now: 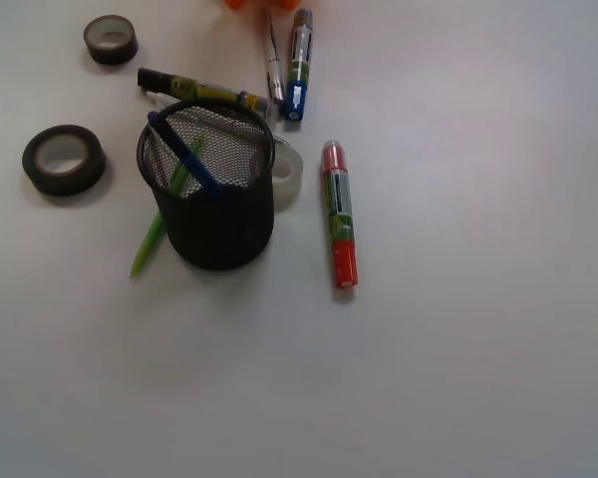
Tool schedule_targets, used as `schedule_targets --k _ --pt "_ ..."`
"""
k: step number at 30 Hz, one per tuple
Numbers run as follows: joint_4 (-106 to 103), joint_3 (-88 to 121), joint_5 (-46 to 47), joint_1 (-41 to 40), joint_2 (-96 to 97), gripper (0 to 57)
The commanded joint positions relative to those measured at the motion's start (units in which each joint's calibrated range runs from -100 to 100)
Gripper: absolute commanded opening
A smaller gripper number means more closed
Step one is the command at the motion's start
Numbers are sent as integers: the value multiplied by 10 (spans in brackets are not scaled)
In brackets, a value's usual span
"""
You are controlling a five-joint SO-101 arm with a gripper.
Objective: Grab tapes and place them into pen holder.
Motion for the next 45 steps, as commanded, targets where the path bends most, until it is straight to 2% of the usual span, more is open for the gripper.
schedule_targets --k 1,8,16,23,30,45 --pt "86 -169 -29 19 166 257" --pt "247 -280 -119 55 421 254" --pt "248 -214 -185 53 482 252" --pt "63 -130 -151 49 490 256" --pt "54 -108 -147 88 490 256" --pt "0 -37 -147 88 491 255"
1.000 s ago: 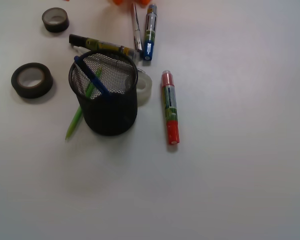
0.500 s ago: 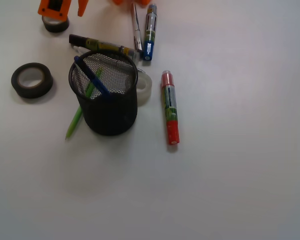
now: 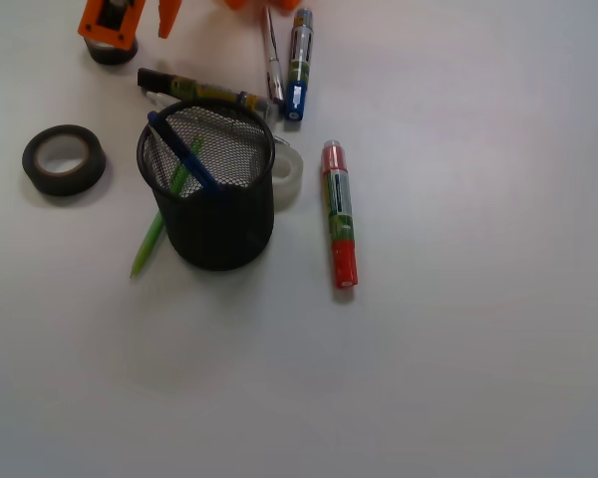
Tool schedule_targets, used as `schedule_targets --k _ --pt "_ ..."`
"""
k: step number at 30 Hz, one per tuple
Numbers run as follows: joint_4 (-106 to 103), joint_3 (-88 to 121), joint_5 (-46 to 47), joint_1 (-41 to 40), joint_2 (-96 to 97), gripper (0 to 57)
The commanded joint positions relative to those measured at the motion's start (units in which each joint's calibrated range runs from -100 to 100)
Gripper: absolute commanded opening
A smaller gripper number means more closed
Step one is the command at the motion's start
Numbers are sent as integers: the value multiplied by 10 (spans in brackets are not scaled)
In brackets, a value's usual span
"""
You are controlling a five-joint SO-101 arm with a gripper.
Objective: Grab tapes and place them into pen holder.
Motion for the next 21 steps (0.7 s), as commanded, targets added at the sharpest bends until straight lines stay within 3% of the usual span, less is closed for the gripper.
schedule_targets --k 1,12,16,19,21 --pt "-5 6 0 -5 1 253" --pt "-46 80 0 -5 1 247" --pt "-35 78 0 -2 0 147" --pt "-35 78 3 -6 0 18" --pt "-40 77 15 -5 0 9"
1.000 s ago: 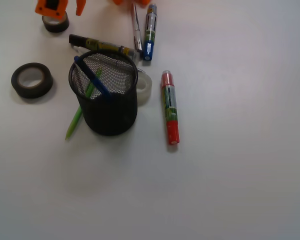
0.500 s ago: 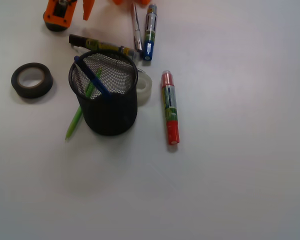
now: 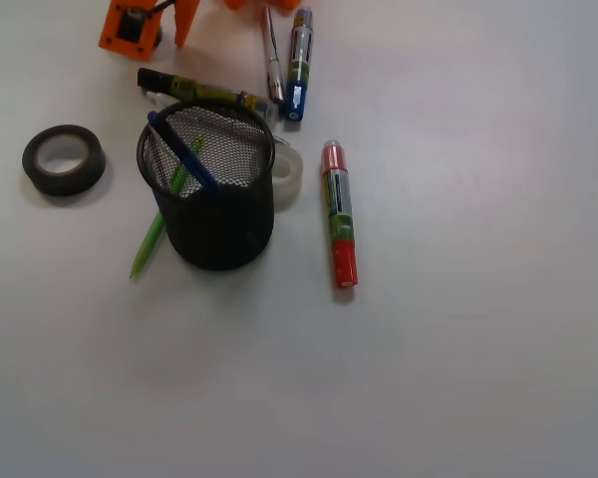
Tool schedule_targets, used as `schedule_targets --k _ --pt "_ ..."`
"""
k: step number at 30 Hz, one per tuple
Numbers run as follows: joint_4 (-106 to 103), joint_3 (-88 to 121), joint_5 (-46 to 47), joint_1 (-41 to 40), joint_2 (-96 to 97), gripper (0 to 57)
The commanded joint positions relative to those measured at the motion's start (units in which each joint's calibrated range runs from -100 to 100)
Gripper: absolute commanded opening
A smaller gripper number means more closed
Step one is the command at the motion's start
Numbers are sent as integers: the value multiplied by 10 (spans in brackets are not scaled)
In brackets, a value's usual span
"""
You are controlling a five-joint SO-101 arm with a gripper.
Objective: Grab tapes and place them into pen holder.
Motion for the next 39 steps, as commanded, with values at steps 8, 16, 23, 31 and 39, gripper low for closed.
schedule_targets --k 8,16,23,31,39 --pt "8 -64 39 -4 -9 2" --pt "91 -401 139 -22 -8 2" --pt "65 -511 196 -146 0 2" --pt "-12 -511 207 -370 1 2" --pt "-113 -474 213 -386 79 2"
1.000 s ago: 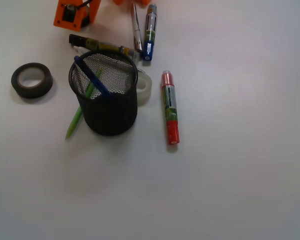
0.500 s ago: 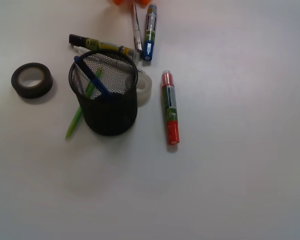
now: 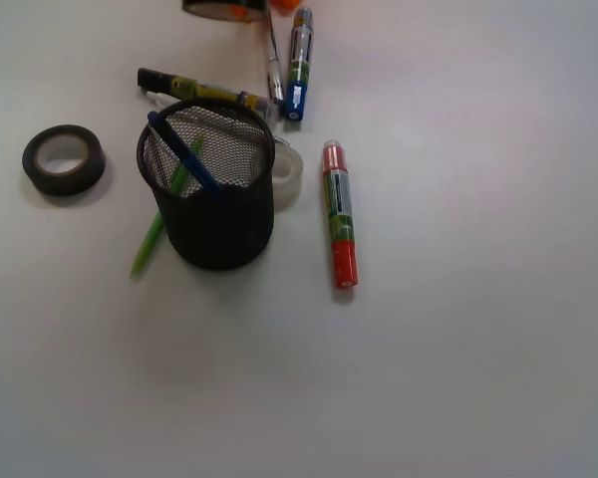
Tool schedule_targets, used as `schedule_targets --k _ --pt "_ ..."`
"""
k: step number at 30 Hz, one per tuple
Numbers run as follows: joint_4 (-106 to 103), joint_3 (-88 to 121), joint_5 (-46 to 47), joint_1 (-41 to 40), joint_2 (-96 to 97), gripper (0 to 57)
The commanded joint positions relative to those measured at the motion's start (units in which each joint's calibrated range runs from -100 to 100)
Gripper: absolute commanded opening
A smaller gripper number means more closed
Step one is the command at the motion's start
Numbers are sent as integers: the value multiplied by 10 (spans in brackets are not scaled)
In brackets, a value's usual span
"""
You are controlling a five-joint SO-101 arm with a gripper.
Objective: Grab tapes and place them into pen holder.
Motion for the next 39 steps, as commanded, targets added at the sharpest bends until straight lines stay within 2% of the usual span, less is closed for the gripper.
schedule_targets --k 1,7,14,16,19,21,30,39 --pt "-33 -4 0 19 71 2" --pt "-26 -78 1 30 190 2" --pt "1 -94 0 31 196 6" --pt "2 -92 1 27 196 57" --pt "2 -92 3 14 195 210" --pt "2 -97 3 5 193 255" --pt "2 -91 3 23 93 264" --pt "104 -92 3 194 55 264"
